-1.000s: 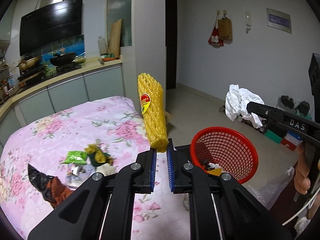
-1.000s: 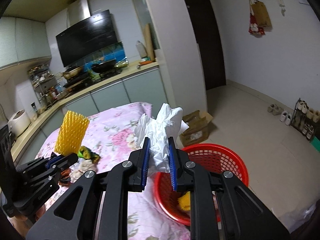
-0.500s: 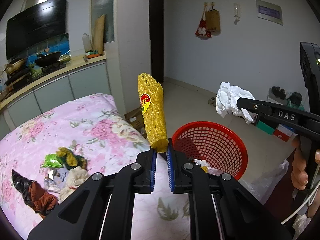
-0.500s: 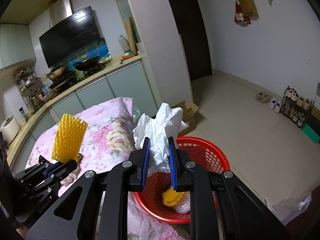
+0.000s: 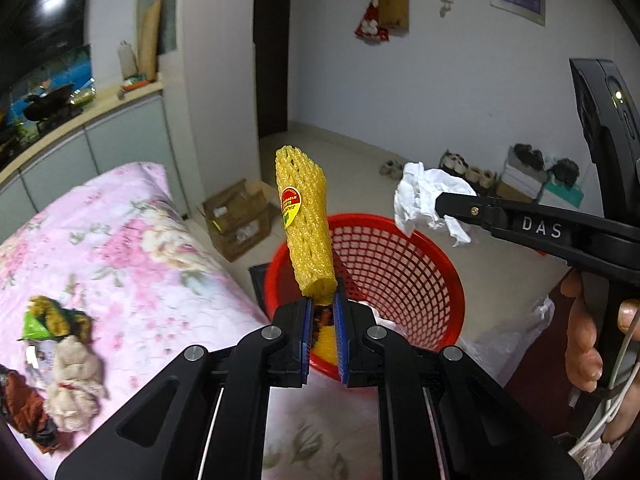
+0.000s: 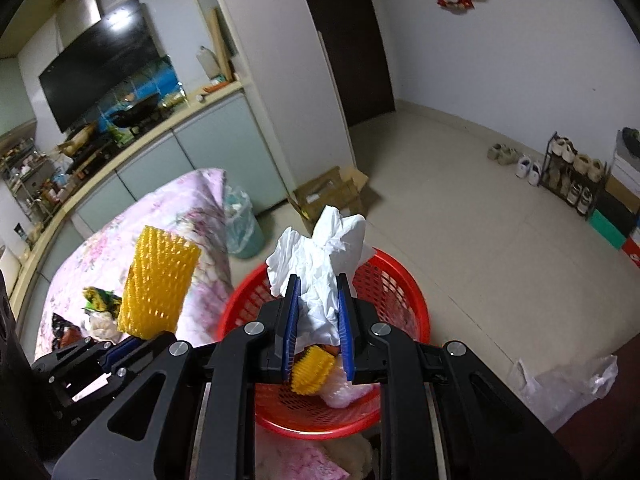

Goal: Collect trash
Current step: 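Open both tools to drop the corn net and tissue into the basket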

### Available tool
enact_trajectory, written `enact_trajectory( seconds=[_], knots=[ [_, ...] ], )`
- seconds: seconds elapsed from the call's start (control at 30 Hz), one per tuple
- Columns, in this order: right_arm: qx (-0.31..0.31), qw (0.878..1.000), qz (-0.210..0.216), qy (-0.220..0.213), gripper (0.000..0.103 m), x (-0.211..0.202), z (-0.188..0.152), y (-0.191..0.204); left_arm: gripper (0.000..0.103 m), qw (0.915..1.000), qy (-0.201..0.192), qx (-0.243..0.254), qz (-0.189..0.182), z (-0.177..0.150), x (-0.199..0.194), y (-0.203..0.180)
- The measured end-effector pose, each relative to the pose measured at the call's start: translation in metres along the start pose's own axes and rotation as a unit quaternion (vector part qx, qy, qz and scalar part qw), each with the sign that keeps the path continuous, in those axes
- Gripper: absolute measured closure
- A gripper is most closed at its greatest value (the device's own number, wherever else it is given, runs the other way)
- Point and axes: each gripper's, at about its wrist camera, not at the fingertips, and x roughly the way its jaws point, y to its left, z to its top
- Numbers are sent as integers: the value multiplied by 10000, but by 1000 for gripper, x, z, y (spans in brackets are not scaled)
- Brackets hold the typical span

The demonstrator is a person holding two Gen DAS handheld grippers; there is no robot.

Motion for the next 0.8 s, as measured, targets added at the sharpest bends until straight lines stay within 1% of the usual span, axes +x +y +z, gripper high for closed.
enact_trajectory(
  seconds=[0.23, 0.37, 0.5, 0.53, 0.57, 0.6, 0.67, 0.73, 0.8],
  knots=[
    [177, 9993, -155, 299, 85, 18, -3, -12, 94, 9990, 411, 102, -142, -5, 33, -14],
    [278, 9983, -246, 457, 85, 27, -6, -18, 93, 9982, 559, 128, -173, -7, 45, -19],
    [361, 9974, -226, 581, 83, 32, -7, -23, 93, 9976, 647, 129, -198, -11, 51, -20],
    [377, 9972, -211, 602, 79, 34, -7, -23, 91, 9975, 668, 130, -207, -12, 52, -20],
    [391, 9971, -210, 614, 77, 34, -7, -23, 84, 9974, 679, 133, -201, -12, 52, -21],
    [404, 9970, -231, 614, 73, 34, -8, -23, 80, 9975, 669, 136, -186, -13, 52, -21],
    [414, 9969, -262, 610, 67, 34, -7, -24, 63, 9979, 618, 134, -148, -13, 50, -21],
    [449, 9967, -272, 617, 63, 34, -8, -25, 57, 9982, 568, 126, -122, -13, 47, -20],
    [495, 9965, -265, 618, 61, 33, -7, -26, 53, 9984, 541, 102, -87, -14, 45, -18]
  ],
)
